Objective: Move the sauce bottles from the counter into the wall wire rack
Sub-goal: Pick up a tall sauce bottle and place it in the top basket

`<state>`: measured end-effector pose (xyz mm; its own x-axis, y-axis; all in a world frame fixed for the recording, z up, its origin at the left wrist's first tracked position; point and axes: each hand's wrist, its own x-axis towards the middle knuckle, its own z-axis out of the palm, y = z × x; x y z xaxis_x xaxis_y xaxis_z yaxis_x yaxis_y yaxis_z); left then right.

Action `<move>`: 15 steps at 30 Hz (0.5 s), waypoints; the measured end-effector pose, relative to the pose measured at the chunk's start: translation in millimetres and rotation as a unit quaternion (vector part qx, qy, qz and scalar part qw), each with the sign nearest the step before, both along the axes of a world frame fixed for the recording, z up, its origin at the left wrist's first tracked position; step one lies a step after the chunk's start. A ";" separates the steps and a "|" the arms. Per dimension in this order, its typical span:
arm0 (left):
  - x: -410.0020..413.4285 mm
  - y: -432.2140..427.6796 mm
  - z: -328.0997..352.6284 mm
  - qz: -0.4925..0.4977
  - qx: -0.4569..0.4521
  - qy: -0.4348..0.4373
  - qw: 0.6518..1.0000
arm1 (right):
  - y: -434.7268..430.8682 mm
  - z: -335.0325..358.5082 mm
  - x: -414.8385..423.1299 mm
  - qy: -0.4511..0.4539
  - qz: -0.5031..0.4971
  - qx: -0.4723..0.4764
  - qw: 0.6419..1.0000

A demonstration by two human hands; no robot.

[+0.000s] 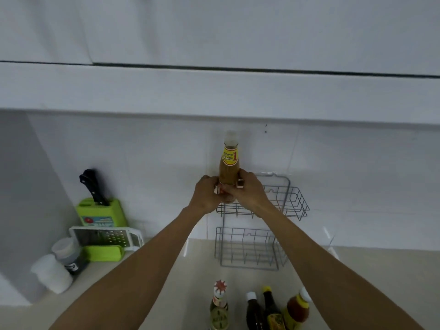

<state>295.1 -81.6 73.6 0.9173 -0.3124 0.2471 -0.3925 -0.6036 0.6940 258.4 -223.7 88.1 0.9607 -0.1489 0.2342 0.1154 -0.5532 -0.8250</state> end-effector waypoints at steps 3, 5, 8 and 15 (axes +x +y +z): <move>11.0 -5.1 -12.2 0.003 0.021 0.016 1.000 | -1.0 -15.8 9.2 0.024 -0.001 -0.003 1.000; 14.9 -8.7 -19.1 0.011 0.014 0.019 1.000 | -2.7 -23.3 15.1 0.031 -0.008 0.002 0.999; 15.5 -12.7 -22.6 0.028 -0.009 0.008 1.000 | -4.3 -25.2 23.6 0.025 -0.015 0.005 1.000; 14.5 -12.7 -20.7 0.027 0.001 -0.006 1.000 | -2.2 -31.0 26.7 -0.004 -0.027 0.005 1.000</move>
<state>309.6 -94.3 53.0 0.9301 -0.2623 0.2570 -0.3667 -0.6263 0.6879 285.1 -225.9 57.1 0.9492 -0.2038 0.2398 0.0917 -0.5498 -0.8302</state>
